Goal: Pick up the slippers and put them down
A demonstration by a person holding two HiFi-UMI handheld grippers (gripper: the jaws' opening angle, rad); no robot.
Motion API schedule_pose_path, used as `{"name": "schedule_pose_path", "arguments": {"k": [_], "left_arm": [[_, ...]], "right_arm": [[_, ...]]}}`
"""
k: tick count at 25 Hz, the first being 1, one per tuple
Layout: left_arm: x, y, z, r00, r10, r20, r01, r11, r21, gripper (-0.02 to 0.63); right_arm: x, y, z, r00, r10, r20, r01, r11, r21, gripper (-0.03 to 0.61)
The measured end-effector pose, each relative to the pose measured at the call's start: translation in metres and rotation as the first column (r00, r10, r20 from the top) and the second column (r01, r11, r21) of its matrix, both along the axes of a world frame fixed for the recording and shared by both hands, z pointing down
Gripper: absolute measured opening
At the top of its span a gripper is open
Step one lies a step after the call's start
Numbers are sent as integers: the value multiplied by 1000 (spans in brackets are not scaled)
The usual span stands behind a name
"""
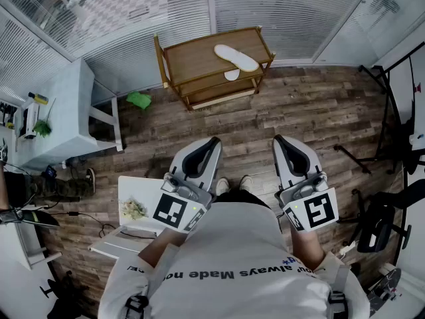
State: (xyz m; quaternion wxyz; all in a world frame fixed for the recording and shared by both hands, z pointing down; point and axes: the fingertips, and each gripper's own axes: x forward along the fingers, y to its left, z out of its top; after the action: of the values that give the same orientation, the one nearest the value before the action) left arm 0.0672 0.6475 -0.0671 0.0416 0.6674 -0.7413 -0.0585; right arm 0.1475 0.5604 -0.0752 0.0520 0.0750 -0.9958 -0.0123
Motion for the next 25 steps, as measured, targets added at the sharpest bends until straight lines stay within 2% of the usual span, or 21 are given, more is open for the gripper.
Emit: {"name": "schedule_pose_path", "arguments": {"k": [11,18,25], "left_arm": [[-32,-32,5,1000,14,13,-14,1000,-5,20],[-64,-79,11,1000,11,3,-11,1000,-15,20],[-97,-150,10,1000,6,1,-6,1000,-25,19]], "right_arm": [[-33,-28,6,999,-9,36,9,1000,-15,15],[-67,-77,13,1000,-8,26,9,999,-36,14],[-97,-147,16,1000,-17,10,17,998,-57,15]]}}
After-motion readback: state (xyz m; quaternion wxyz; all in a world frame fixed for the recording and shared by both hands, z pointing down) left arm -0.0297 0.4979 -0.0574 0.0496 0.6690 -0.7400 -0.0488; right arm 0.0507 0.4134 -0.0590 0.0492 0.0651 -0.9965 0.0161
